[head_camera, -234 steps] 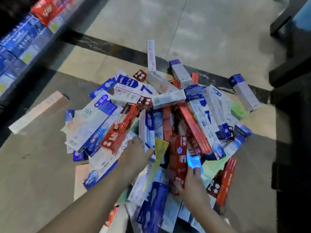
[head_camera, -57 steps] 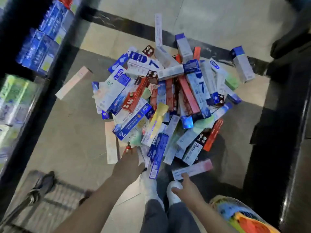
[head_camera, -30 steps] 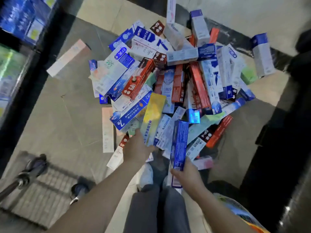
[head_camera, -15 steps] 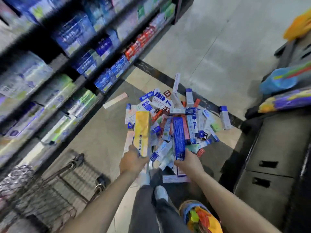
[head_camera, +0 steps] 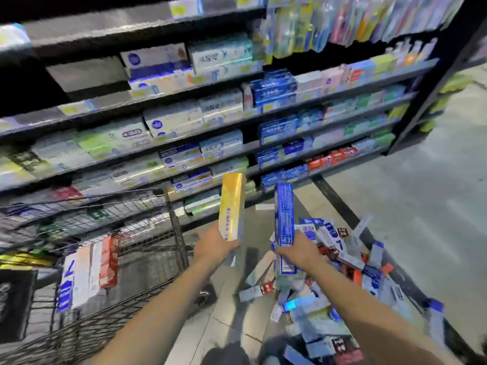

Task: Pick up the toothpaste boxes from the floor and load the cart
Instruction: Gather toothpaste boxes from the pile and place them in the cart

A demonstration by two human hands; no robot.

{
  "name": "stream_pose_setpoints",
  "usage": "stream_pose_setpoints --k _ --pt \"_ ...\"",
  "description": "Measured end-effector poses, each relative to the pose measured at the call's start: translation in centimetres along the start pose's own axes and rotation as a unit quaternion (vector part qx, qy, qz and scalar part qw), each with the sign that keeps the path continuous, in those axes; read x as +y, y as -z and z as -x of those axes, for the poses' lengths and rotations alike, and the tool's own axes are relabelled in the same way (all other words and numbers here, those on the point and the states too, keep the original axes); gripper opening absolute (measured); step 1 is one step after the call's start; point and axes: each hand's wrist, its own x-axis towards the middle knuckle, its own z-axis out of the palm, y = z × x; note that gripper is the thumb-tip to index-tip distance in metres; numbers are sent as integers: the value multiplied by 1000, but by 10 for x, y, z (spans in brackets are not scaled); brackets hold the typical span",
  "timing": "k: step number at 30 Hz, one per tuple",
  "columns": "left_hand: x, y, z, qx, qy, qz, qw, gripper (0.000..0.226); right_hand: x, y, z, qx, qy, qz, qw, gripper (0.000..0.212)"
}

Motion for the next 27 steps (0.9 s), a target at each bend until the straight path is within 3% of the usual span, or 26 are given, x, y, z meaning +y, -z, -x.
stream_pose_setpoints --k 6,10,12,16,27 --pt "-80 96 13 93 82 58 991 60 -116 -53 -4 -53 107 86 989 10" --pt "-151 149 12 135 117 89 980 47 -187 -119 -10 -103 156 105 977 20" --pt "-185 170 10 133 147 94 976 42 -217 -156 -12 -127 163 107 972 17" --pt "-257 208 -6 114 188 59 974 61 -267 -229 -10 -166 166 136 962 12" --pt "-385 247 -58 6 226 45 973 48 -312 -356 -24 -215 56 139 965 14"
